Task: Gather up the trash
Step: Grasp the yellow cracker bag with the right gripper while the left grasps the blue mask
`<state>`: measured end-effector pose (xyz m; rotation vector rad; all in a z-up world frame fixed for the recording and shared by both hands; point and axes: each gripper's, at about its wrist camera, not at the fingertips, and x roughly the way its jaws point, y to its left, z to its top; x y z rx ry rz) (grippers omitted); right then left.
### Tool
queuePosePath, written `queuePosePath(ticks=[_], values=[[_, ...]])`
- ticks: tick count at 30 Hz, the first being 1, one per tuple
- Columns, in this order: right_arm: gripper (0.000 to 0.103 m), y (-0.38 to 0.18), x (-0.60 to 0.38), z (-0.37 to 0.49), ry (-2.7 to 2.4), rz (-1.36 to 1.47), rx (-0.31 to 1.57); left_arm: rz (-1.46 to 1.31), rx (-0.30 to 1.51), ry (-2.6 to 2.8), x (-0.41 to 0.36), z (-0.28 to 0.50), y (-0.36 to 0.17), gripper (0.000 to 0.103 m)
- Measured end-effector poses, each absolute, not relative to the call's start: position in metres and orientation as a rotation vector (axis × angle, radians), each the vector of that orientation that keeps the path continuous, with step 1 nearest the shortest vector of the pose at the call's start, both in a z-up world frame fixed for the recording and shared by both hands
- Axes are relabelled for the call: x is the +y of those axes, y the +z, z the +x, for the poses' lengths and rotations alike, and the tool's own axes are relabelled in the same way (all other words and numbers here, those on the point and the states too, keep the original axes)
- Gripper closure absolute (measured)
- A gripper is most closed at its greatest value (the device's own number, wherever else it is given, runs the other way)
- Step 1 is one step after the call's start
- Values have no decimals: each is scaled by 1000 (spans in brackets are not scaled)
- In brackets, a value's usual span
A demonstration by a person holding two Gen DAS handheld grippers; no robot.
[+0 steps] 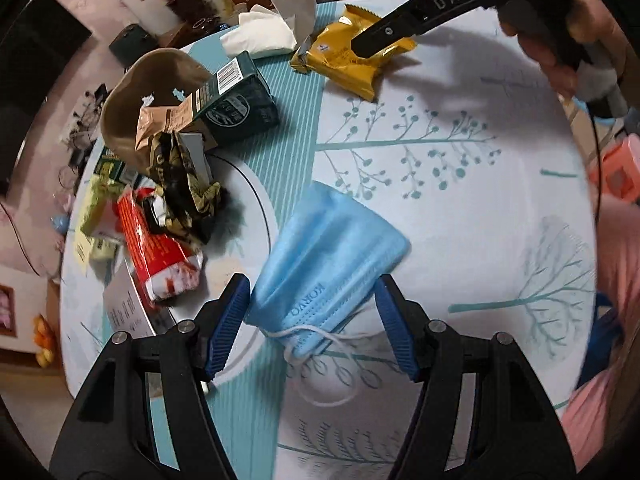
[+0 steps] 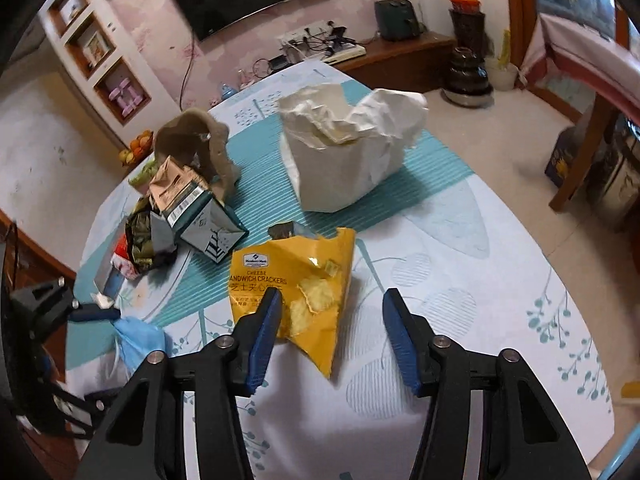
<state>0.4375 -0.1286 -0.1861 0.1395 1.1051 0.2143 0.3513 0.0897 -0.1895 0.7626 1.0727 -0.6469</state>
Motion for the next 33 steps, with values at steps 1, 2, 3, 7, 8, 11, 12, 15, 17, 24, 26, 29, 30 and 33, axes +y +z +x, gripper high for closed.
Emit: queuePosePath(ticks=[1,2,3,7,8,11,12,15,17,24,26,29,30,33], values=[[57,-186,-126,437,221,131,1101,757,1063,-650,89,354,-189,39],[64,-187,-124,436,231,124,1100,755,1062,-644,89,357,-189,38],[70,-188,-122,435,237,116,1098,745,1064,-641,88,360,-189,37],[80,-189,-121,427,268,137,1106,656,1092,-622,87,375,-190,37],[81,-189,-122,423,274,146,1108,638,1097,-612,87,378,-190,37],[85,-189,-124,408,289,163,1101,564,1118,-572,87,383,-190,49],[86,-188,-126,402,293,169,1098,544,1124,-555,86,383,-190,55],[88,-187,-129,384,303,199,1100,497,1133,-502,82,378,-190,72],[89,-185,-131,373,309,208,1098,467,1142,-471,79,372,-190,86],[91,-171,-134,327,327,209,1075,296,1168,-383,74,349,-182,97],[91,-163,-138,313,327,216,1062,253,1170,-370,73,338,-177,98],[91,-155,-144,294,332,244,1050,188,1169,-364,69,317,-167,98],[91,-153,-147,285,334,256,1046,168,1169,-364,67,309,-163,98],[91,-145,-159,258,329,280,1035,130,1155,-369,57,279,-150,98]])
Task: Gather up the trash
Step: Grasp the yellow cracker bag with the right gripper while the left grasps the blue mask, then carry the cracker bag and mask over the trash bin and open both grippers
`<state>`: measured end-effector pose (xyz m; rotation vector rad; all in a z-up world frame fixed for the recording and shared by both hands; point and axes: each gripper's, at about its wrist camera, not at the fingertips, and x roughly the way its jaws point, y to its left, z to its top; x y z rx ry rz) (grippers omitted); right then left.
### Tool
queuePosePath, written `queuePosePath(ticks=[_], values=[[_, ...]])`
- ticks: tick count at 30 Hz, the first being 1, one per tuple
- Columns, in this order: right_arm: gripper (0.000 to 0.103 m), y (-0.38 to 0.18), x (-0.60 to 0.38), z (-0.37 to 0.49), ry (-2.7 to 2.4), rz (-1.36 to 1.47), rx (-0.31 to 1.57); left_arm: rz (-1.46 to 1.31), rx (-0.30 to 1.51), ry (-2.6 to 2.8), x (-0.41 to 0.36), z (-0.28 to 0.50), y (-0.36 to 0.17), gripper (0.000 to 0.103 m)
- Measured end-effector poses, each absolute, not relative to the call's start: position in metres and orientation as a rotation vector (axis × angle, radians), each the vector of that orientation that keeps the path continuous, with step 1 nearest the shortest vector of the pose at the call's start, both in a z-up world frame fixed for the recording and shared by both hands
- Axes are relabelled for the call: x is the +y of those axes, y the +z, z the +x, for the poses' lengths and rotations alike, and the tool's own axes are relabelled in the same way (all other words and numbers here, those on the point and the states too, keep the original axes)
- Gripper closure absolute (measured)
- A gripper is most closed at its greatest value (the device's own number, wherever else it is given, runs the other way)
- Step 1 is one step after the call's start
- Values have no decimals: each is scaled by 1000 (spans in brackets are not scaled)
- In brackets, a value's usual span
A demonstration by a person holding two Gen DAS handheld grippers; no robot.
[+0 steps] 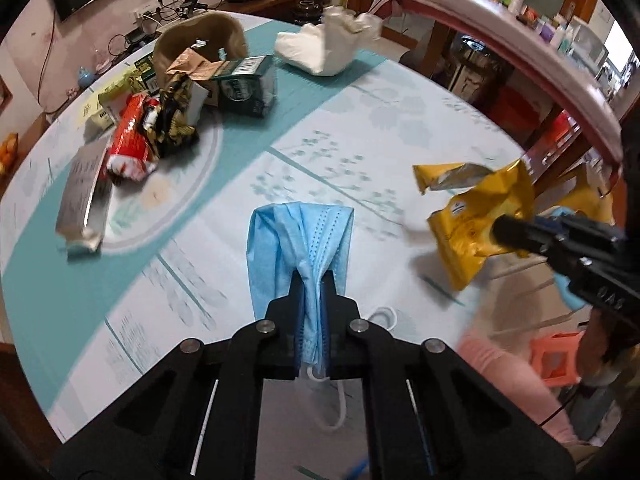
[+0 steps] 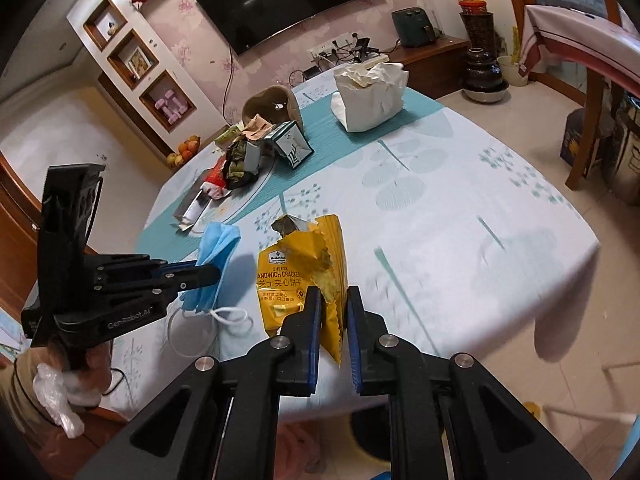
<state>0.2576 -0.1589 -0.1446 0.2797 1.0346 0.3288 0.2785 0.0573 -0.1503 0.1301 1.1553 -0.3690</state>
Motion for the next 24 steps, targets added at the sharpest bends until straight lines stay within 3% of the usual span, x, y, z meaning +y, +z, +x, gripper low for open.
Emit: queuePosePath(ticks=[11,24], values=[[91,-124,-195,154,280,301,1003,69,1029,-377,8,173,-123,98],[91,-145,-221,89,206,264,1060,117,1001,-357,-26,108,-152,98]])
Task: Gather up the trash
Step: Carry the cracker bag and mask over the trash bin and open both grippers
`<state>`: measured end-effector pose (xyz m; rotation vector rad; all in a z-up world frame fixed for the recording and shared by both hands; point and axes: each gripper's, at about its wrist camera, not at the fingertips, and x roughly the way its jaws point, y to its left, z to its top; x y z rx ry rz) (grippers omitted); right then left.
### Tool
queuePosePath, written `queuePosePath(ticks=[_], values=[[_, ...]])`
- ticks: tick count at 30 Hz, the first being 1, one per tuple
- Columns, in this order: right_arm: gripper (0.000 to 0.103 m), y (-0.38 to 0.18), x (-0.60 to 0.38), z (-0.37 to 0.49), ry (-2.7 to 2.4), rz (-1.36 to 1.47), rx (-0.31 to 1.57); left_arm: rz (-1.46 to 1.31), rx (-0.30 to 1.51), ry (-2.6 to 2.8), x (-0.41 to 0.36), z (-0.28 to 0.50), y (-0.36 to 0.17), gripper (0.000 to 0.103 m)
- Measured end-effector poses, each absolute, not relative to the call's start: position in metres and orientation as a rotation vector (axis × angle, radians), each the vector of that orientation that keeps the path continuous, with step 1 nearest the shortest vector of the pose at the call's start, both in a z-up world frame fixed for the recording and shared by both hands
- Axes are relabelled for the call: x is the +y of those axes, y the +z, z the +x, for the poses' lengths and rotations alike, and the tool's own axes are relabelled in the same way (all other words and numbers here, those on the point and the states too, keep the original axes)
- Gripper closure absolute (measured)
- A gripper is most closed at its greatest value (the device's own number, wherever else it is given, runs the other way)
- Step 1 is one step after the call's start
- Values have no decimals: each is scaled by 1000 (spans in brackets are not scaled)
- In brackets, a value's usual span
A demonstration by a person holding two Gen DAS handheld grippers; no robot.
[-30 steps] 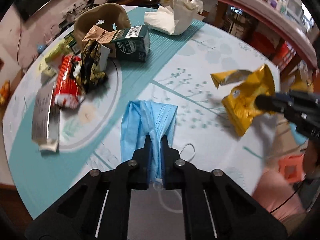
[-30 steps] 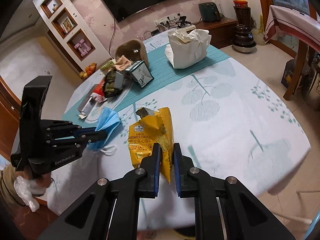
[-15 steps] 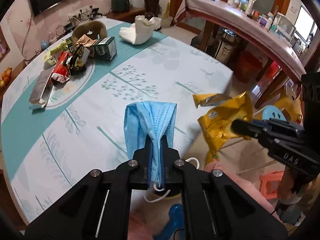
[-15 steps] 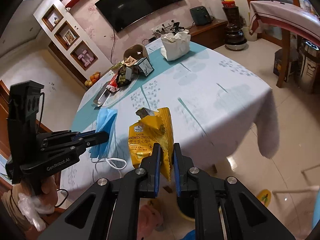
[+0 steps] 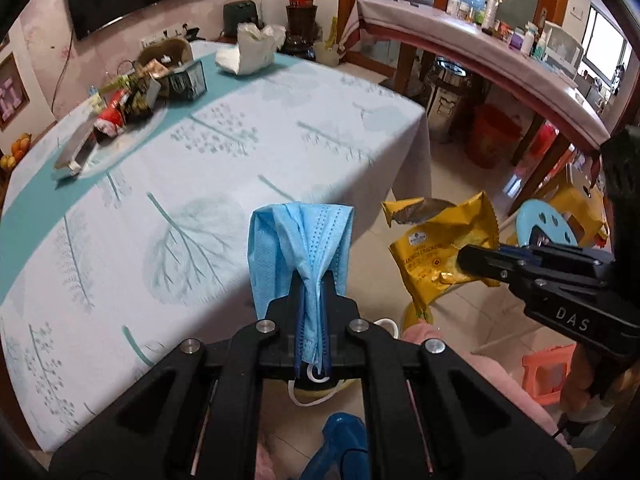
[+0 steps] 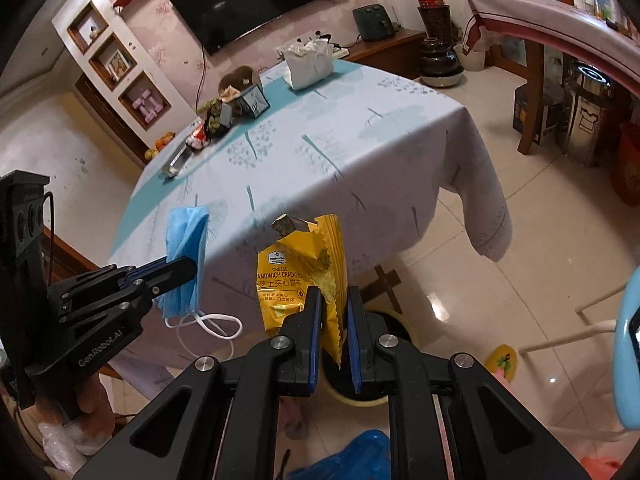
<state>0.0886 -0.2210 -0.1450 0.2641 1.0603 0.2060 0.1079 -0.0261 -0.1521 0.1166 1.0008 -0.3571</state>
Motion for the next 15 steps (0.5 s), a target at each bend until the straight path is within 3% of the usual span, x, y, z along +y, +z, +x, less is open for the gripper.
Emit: queuePosePath(ticks=[15], values=[[91,-237,-227,76,131,290,1185,253,1090,-374,-53,95,-244,98]])
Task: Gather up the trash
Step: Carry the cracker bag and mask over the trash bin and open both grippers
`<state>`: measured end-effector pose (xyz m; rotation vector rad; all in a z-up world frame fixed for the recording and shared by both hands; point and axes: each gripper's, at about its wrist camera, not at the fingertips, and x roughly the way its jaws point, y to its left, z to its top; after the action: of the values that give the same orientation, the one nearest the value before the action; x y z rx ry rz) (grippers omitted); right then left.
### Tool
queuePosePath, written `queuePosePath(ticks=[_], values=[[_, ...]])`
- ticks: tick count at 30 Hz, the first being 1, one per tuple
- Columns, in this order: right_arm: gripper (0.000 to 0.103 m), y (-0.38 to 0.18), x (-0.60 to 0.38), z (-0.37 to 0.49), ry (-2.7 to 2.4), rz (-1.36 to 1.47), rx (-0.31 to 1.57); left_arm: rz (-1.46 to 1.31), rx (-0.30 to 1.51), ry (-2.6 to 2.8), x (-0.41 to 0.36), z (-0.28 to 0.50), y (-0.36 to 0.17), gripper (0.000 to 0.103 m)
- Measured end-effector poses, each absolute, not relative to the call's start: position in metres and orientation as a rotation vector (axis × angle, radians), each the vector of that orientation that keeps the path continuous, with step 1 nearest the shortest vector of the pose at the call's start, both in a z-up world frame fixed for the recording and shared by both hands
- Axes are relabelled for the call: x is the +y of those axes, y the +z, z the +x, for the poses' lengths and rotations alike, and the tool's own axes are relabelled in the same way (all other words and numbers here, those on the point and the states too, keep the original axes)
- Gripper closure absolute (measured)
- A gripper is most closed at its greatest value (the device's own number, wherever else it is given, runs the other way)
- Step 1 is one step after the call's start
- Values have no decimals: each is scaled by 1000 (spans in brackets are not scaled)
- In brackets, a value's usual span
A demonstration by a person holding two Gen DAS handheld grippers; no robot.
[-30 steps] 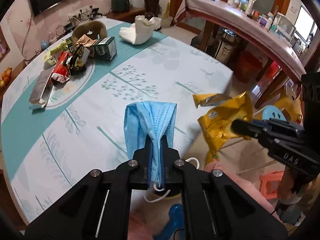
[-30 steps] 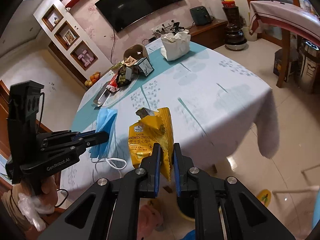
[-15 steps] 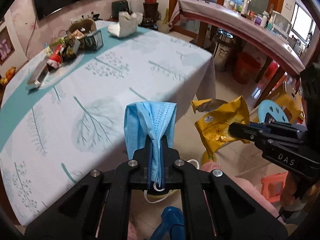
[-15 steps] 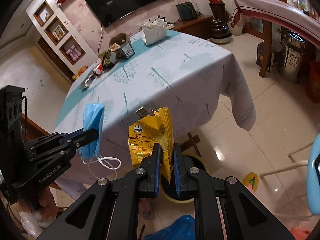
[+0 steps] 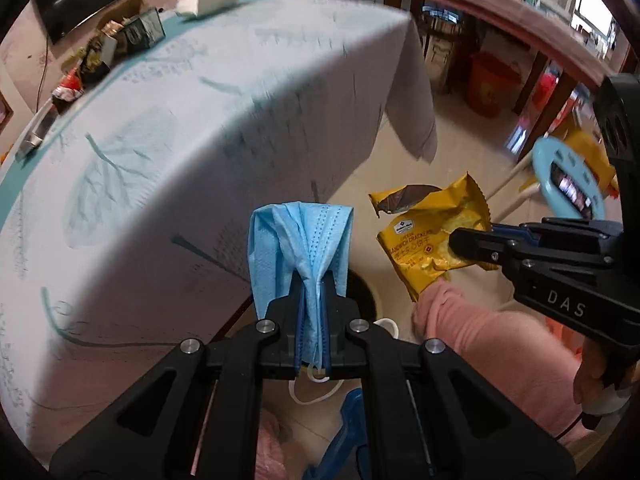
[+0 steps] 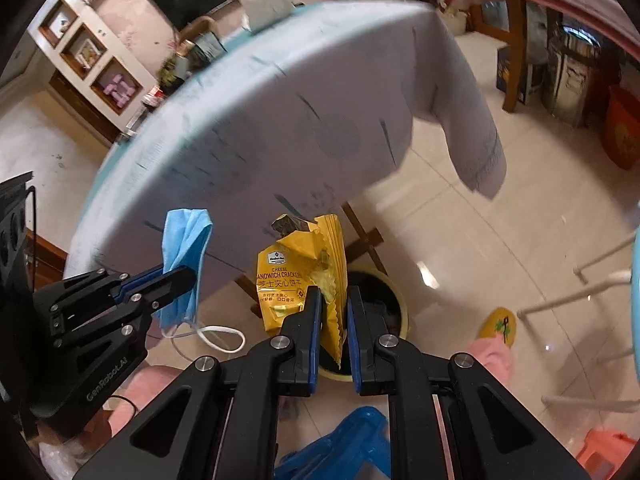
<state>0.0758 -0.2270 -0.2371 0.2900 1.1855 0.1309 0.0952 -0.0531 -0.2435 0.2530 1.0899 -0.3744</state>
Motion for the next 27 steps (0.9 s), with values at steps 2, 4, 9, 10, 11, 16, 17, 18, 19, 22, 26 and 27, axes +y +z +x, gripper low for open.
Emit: queuePosePath(ticks=[2,4,9,10,11,16,17,18,19,22,26,27], values=[[91,-254,-227,77,122,298,1204,288,1105,-376,-59,95,-262,98],[91,-275,-227,79,114,303,1221,313,1129,-380,-66,95,-282,98],[91,-320,-222,88,118,269,1263,354,1163,-386,-78,103,-322,98],[91,-331,-221,90,120,268,1278,359,1176,-388,-80,106,-334,98],[91,-338,-220,92,123,269,1287,360,1181,-391,-81,108,-341,98],[91,-382,-215,104,128,275,1329,402,1200,-387,-87,119,-376,98],[91,-390,-214,106,128,284,1339,412,1202,-386,-87,119,-384,98],[91,-398,-213,107,126,291,1348,419,1207,-387,-87,121,-391,98],[91,-404,-211,108,123,296,1359,422,1209,-386,-87,123,-395,98],[91,-424,-209,111,123,325,1391,433,1225,-384,-88,128,-411,98],[91,-445,-207,118,112,341,1418,453,1230,-374,-90,135,-425,98],[91,-451,-206,121,109,350,1427,461,1227,-371,-90,137,-427,98]])
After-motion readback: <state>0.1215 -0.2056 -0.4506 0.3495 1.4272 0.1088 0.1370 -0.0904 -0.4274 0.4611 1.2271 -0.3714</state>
